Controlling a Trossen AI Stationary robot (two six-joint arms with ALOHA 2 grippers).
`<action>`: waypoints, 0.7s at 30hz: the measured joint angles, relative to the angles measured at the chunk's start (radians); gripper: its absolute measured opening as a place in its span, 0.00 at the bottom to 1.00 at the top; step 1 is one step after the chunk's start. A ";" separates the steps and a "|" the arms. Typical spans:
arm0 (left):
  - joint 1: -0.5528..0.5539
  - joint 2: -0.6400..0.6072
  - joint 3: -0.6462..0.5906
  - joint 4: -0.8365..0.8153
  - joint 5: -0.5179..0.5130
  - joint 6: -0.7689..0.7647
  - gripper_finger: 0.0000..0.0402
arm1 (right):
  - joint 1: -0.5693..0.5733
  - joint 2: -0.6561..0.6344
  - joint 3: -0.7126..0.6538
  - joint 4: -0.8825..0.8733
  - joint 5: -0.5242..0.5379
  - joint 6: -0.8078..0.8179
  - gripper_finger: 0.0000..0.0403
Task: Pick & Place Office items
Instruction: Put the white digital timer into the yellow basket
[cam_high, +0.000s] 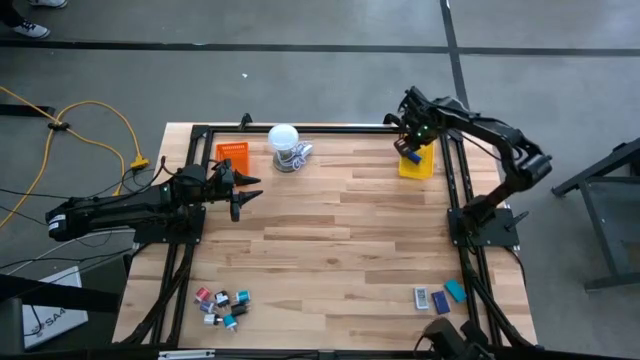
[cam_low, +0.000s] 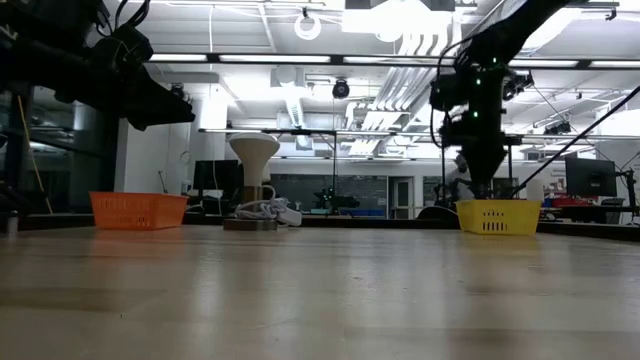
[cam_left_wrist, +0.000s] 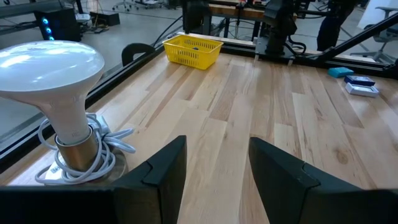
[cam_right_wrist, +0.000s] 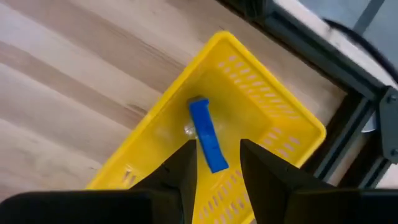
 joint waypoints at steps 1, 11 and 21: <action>0.000 0.000 0.000 0.000 0.000 0.000 0.42 | 0.000 -0.011 0.010 -0.014 -0.017 0.000 0.27; 0.000 0.000 0.000 0.000 0.000 0.000 0.42 | 0.106 -0.158 0.023 -0.167 -0.326 -0.056 0.27; 0.000 0.000 0.000 0.000 0.000 0.000 0.42 | 0.526 -0.239 0.023 -0.217 -0.330 0.100 0.27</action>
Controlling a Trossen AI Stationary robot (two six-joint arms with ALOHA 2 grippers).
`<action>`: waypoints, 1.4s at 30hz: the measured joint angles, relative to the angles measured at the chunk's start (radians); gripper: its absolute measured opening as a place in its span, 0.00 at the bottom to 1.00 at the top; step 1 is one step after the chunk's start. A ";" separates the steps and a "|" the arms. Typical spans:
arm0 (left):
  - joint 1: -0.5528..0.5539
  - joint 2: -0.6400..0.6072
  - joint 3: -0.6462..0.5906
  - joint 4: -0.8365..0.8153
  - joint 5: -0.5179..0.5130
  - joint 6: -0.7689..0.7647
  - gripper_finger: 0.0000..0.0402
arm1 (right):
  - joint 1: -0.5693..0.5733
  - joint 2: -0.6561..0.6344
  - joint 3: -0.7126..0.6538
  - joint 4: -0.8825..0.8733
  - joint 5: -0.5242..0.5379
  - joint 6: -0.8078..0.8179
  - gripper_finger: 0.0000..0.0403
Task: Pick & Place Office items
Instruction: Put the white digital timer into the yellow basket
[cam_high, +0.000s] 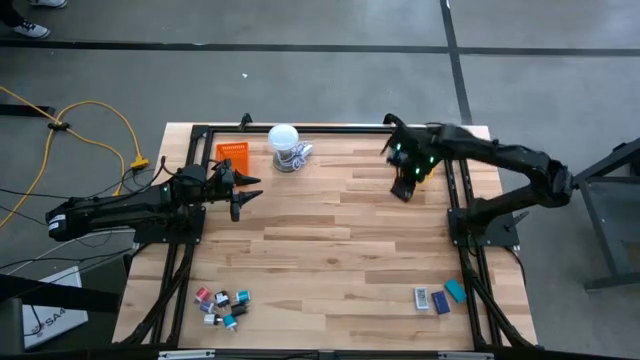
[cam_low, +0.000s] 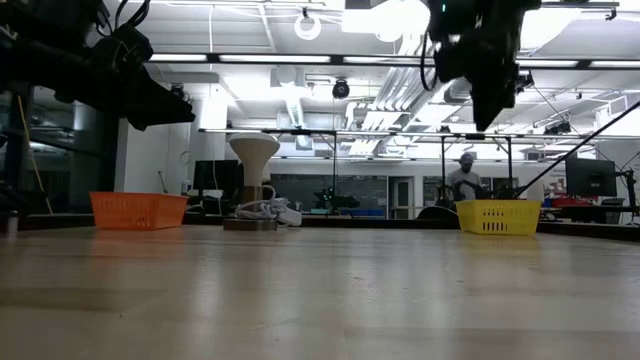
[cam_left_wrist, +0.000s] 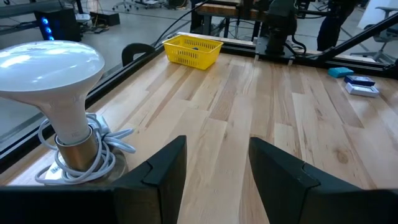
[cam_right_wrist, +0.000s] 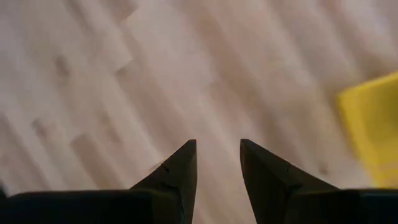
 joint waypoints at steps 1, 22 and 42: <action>0.000 0.000 0.000 0.000 0.000 0.000 0.42 | 0.045 0.000 0.000 0.000 0.002 0.022 0.27; 0.000 0.000 0.000 0.000 0.000 0.000 0.42 | 0.732 0.001 -0.124 0.131 0.177 0.885 0.27; 0.000 0.000 0.000 0.000 0.000 0.000 0.42 | 1.037 0.082 -0.239 0.262 0.171 1.547 0.27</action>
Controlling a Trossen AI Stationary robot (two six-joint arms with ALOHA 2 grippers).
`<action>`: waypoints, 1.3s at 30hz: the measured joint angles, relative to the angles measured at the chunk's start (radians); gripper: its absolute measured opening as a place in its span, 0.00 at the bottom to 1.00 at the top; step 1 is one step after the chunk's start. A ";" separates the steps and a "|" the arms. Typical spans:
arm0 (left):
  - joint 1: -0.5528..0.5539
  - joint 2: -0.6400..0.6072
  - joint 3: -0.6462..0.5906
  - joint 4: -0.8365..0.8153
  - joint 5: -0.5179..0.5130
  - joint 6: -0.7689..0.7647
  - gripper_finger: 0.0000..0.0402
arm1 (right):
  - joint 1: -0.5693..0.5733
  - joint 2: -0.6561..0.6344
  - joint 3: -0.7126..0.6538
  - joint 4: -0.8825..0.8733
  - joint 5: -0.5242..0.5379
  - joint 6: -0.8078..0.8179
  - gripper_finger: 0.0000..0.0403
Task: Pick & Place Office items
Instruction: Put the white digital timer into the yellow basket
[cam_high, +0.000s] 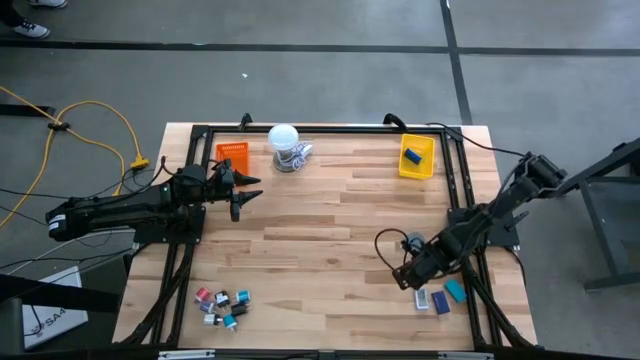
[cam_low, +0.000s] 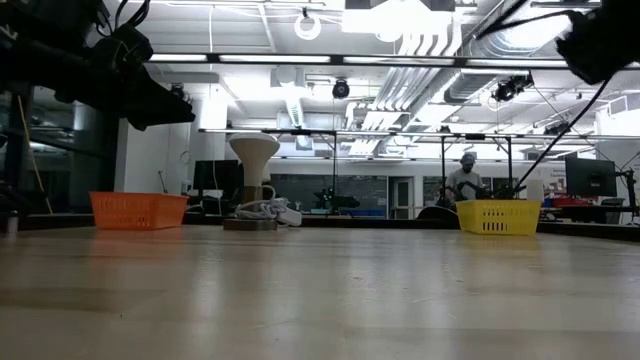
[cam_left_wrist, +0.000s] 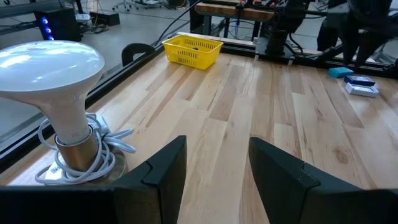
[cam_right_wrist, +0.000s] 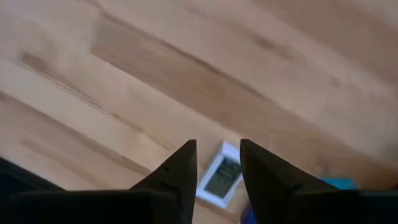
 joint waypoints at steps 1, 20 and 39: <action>0.000 0.000 0.000 0.000 0.000 0.000 0.42 | 0.006 0.014 0.000 0.004 -0.012 0.021 0.27; 0.000 0.000 0.000 0.000 0.000 0.000 0.42 | 0.050 0.247 0.077 0.005 -0.197 0.168 0.34; 0.000 0.000 0.000 0.000 0.000 0.000 0.42 | 0.092 0.277 0.077 0.060 -0.149 0.427 0.52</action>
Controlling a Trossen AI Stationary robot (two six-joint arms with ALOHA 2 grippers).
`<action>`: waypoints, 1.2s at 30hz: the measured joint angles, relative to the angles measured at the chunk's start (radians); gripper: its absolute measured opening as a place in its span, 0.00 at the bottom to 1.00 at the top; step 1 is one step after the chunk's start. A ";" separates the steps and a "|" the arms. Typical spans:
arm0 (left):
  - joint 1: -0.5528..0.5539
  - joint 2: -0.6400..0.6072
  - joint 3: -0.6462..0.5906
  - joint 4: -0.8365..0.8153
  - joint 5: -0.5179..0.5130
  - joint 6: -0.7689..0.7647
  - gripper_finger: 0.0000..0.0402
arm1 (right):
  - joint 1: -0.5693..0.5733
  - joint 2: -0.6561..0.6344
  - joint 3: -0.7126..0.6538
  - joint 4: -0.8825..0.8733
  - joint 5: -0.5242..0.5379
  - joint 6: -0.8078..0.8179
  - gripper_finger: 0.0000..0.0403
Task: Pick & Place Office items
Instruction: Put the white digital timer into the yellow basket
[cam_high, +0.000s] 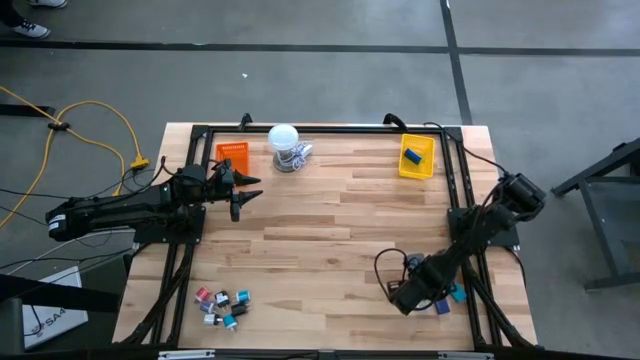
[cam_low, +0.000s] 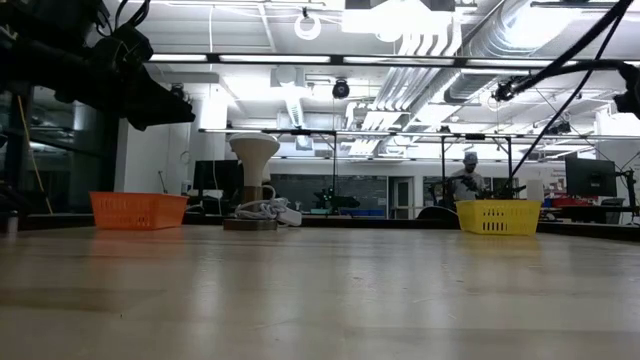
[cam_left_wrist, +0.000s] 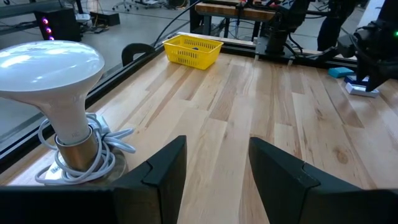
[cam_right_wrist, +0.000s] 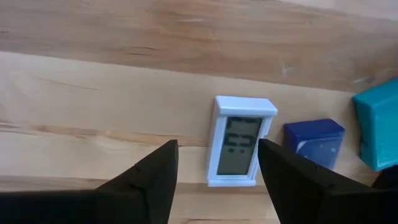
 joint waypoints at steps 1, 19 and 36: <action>0.000 0.000 0.000 0.000 0.000 0.000 0.42 | 0.000 0.004 0.000 -0.001 -0.001 0.002 0.51; 0.000 0.000 0.000 0.003 0.000 0.000 0.42 | 0.046 0.050 0.000 0.006 0.015 0.077 0.49; 0.000 0.000 0.000 0.003 0.000 0.000 0.42 | 0.061 0.055 -0.007 0.029 0.060 0.124 0.49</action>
